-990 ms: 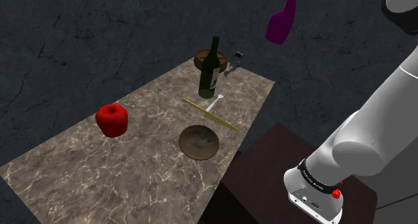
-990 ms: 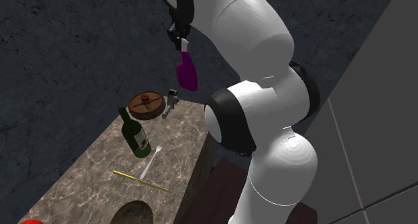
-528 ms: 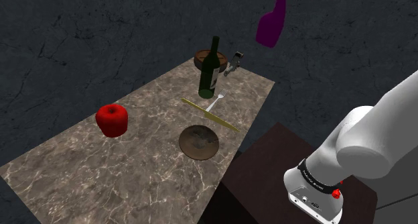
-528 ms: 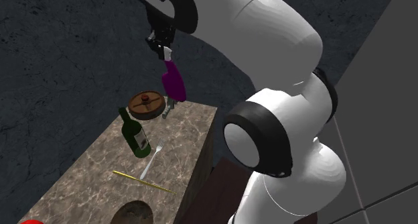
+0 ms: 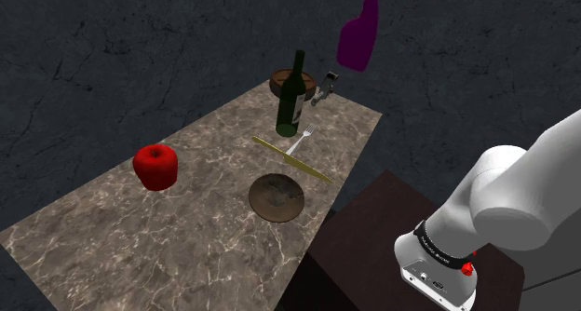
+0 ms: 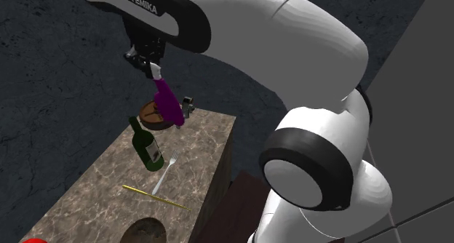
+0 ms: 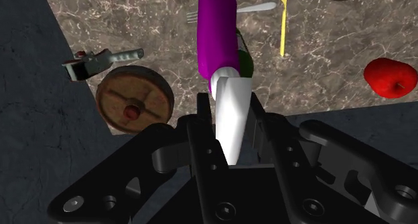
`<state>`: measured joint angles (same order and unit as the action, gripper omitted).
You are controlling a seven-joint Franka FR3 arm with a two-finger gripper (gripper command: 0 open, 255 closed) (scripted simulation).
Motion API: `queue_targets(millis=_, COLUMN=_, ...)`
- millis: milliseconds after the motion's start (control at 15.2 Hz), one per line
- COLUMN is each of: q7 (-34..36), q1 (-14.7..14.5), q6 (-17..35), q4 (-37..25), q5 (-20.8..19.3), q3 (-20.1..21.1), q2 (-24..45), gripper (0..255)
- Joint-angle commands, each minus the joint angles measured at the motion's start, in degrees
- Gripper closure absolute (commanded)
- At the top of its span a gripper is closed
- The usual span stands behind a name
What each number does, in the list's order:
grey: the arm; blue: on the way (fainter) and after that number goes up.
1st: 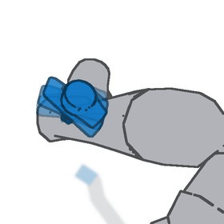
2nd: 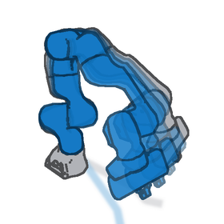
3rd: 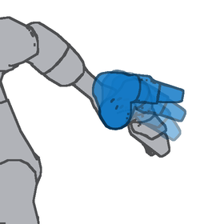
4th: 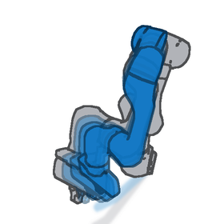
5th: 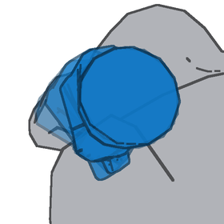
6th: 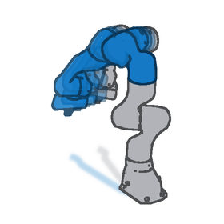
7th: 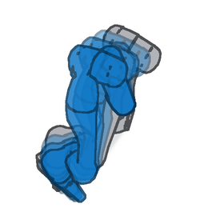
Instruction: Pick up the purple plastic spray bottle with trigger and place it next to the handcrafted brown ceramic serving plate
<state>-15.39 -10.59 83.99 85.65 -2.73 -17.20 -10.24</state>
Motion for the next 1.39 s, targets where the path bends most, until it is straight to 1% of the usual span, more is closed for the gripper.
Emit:
queue_targets(millis=0, q7=3.3, q1=-1.2, q6=0.4, q4=0.4, q5=-0.1, q3=2.0, q2=0.0, gripper=255)
queue_targets(millis=528, q7=14.7, q1=-5.7, q6=0.1, q4=-0.6, q5=-0.3, q3=9.0, q2=1.2, gripper=255)
queue_targets(millis=858, q7=21.5, q1=-8.5, q6=-0.6, q4=-3.9, q5=-0.4, q3=13.0, q2=4.1, gripper=255)
queue_targets(millis=1254, q7=28.7, q1=-11.9, q6=-2.1, q4=-10.1, q5=-1.0, q3=17.1, q2=9.3, gripper=255)
queue_targets(millis=1320, q7=28.8, q1=-11.9, q6=-1.1, q4=-8.6, q5=-1.0, q3=17.0, q2=8.8, gripper=255)
